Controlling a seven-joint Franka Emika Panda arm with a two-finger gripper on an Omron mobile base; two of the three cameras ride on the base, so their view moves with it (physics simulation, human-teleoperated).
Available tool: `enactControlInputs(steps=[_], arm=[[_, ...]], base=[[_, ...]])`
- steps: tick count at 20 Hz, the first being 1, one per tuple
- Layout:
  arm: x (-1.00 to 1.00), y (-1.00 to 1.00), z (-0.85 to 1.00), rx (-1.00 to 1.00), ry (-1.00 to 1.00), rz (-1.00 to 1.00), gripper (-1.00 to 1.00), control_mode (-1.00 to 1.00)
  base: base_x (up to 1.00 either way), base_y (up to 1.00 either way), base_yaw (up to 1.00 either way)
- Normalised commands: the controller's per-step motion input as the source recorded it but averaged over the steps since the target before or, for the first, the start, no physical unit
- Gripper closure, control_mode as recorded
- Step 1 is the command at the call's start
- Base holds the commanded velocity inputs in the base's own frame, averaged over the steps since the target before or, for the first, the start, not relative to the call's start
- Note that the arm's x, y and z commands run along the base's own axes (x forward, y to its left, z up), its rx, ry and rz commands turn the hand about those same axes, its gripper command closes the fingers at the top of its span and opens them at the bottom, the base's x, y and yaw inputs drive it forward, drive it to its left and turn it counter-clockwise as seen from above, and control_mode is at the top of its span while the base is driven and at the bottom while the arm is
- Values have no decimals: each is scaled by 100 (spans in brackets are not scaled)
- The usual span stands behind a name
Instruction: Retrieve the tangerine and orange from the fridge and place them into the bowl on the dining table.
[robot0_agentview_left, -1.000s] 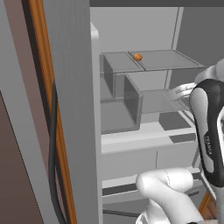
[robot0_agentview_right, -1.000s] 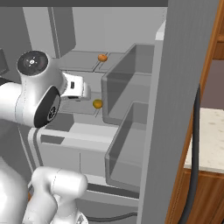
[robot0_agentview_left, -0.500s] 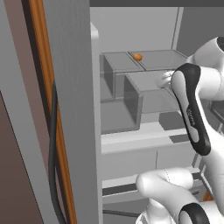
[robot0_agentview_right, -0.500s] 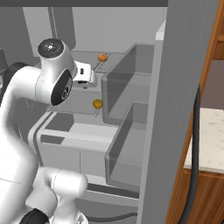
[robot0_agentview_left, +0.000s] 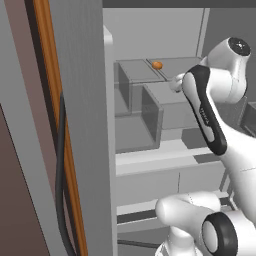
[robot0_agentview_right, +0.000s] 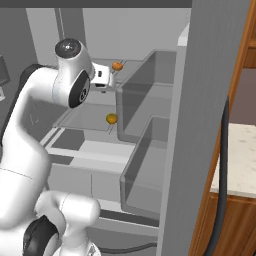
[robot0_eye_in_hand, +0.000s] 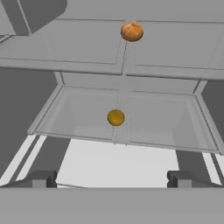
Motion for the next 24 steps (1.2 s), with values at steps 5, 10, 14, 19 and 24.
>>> enactControlInputs(steps=[5, 10, 14, 19, 24], arm=[[36, 0, 33, 0, 0, 0, -100, -100], [34, 0, 17, 0, 0, -1, -100, -100], [46, 0, 0, 0, 0, 0, -100, -100], [53, 0, -2, 0, 0, 0, -100, -100], [50, 0, -3, 0, -2, 0, -100, -100]], base=[[0, 0, 0], [0, 0, 0], [0, 0, 0], [0, 0, 0], [0, 0, 0]])
